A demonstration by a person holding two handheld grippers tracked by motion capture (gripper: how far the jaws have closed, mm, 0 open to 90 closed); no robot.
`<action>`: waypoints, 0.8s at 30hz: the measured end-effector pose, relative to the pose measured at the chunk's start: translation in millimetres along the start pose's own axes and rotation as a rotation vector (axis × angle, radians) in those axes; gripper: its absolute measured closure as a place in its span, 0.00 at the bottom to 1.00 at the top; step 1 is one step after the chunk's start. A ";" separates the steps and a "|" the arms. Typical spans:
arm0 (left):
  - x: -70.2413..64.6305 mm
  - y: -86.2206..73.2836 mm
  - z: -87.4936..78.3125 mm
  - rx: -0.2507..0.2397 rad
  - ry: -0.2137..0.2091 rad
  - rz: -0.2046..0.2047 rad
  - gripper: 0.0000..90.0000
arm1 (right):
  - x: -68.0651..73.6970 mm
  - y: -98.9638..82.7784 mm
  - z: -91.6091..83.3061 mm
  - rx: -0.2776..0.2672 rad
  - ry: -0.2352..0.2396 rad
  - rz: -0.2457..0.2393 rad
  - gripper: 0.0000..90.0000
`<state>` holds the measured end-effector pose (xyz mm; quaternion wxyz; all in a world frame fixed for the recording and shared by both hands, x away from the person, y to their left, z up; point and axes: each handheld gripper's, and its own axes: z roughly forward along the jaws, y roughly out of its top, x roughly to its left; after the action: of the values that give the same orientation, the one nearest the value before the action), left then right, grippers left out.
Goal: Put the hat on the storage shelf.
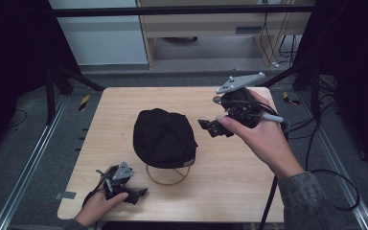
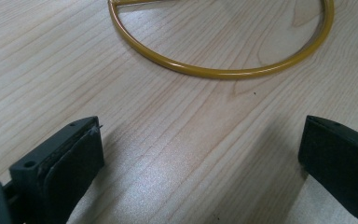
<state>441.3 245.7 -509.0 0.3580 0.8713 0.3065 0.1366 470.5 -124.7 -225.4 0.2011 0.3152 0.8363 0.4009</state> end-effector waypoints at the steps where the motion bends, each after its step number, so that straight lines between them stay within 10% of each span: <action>1: 0.0 0.0 0.0 0.000 0.000 0.000 0.00 | -1.2 -1.2 -1.2 -0.003 -0.004 0.001 0.06; 24: -0.2 0.0 0.2 -0.002 0.000 -0.001 0.00 | -29.9 -52.2 -16.8 0.024 -0.106 0.066 0.09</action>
<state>441.3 245.5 -509.2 0.3587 0.8709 0.3069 0.1368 463.0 -179.5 -254.4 0.2283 0.3657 0.8184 0.3800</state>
